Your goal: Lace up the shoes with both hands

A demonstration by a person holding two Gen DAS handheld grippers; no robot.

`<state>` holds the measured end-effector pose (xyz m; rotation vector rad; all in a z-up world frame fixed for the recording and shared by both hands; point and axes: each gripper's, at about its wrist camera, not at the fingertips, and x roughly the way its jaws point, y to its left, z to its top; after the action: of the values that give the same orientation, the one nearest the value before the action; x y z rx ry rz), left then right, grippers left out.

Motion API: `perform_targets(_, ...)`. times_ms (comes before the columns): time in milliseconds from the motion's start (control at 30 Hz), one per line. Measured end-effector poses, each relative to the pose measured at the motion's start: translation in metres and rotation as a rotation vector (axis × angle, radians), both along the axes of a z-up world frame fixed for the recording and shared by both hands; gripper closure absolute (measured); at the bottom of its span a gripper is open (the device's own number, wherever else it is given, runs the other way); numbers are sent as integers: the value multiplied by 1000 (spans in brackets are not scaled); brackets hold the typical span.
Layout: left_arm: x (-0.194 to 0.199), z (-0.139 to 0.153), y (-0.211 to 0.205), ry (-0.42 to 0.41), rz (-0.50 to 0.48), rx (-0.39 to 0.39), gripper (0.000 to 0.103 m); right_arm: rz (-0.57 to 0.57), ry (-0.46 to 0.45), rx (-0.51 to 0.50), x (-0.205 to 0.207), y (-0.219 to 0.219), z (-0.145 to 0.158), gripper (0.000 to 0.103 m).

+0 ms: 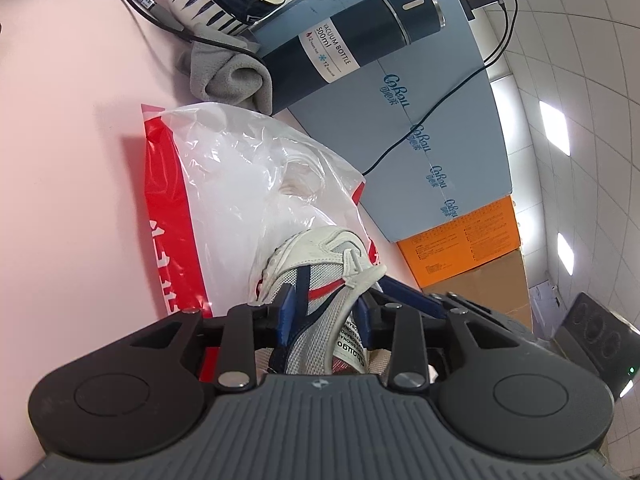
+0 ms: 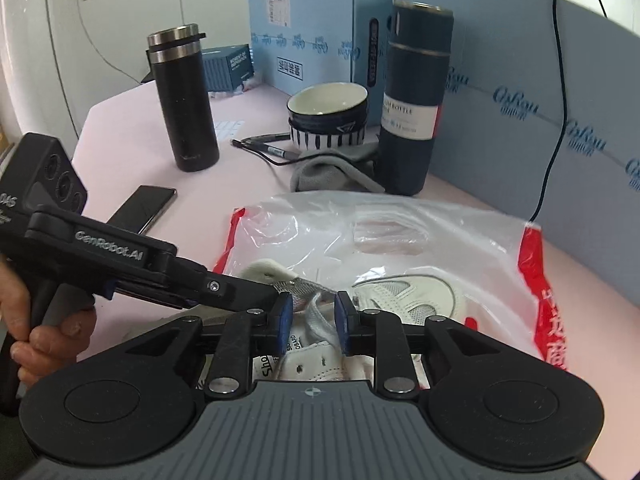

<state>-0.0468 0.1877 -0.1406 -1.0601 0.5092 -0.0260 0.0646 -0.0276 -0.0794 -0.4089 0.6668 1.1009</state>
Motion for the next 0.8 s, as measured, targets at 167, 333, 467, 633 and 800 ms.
perform_targets(167,4,12,-8,4,-47,118,72,-15,-6,66,-1,-18,17,52)
perform_targets(333,8,39,-38,-21,-148,492,64,-47,69,116,15,-25,20,51)
perform_targets(467,12,46,-65,-25,-204,752,71,-9,89,85,30,-14,19,63)
perform_targets(633,7,45,-81,-27,-219,929,85,82,84,0,35,8,9,77)
perform_targets(800,6,47,-85,-40,-221,987,85,138,103,-48,38,20,1,100)
